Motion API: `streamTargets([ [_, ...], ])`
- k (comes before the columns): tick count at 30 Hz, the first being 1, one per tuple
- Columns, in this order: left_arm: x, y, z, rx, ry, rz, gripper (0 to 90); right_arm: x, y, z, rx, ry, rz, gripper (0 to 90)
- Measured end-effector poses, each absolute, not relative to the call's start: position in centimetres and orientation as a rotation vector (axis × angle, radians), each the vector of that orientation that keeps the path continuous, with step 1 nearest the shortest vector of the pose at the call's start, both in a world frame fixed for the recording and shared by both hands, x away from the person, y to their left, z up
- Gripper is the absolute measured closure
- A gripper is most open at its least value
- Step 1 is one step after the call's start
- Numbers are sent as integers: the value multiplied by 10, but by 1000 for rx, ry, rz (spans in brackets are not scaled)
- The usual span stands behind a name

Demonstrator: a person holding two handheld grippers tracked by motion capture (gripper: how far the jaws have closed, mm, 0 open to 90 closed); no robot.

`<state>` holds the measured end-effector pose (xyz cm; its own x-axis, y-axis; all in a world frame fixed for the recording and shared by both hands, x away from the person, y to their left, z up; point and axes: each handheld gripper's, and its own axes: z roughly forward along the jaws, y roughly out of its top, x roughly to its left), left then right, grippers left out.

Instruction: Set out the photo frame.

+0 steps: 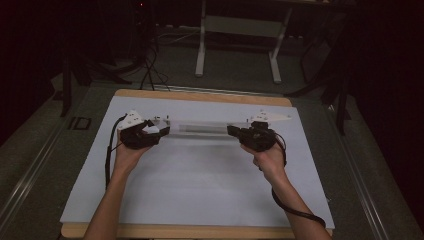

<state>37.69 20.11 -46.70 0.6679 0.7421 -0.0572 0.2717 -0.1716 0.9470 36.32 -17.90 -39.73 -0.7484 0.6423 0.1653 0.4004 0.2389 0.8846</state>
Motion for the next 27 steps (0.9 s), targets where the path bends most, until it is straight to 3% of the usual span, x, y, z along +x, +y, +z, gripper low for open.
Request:
streamTargets([
  [14,385,192,-467,1739,806,523,416,374,-184,-396,1010,2269,1498,898],
  [27,391,191,-465,1719,823,543,423,376,-214,-414,1045,2231,1382,762],
])
